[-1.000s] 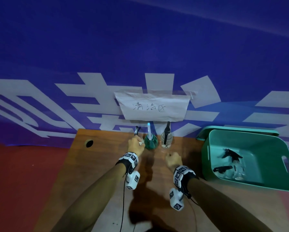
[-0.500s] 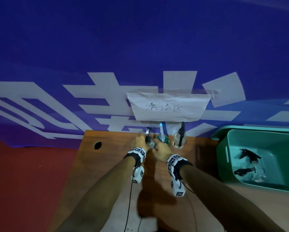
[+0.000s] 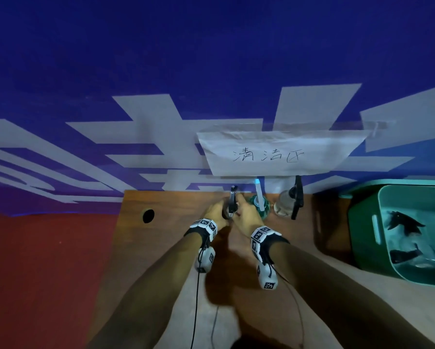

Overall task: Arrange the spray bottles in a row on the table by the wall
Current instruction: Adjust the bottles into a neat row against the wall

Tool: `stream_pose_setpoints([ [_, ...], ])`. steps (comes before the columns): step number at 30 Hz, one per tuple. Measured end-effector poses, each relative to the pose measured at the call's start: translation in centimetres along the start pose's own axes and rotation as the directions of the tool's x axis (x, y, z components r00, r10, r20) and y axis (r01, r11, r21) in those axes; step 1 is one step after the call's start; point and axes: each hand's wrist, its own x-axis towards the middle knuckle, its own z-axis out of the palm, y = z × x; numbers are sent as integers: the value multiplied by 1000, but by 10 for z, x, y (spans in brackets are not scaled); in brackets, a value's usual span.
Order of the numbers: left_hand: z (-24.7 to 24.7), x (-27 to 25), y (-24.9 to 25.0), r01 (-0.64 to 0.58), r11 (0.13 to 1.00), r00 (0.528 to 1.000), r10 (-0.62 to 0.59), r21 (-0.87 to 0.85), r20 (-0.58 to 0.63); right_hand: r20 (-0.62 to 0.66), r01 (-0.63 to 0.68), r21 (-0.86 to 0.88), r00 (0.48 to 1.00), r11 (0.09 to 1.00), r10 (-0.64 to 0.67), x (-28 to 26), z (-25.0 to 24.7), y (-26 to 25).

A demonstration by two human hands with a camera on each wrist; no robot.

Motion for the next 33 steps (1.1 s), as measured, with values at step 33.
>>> stream_pose_setpoints([
  [33, 6, -14, 0, -15, 994, 995, 26, 111, -93, -2, -36, -247, 999, 968, 36, 9, 6, -2],
])
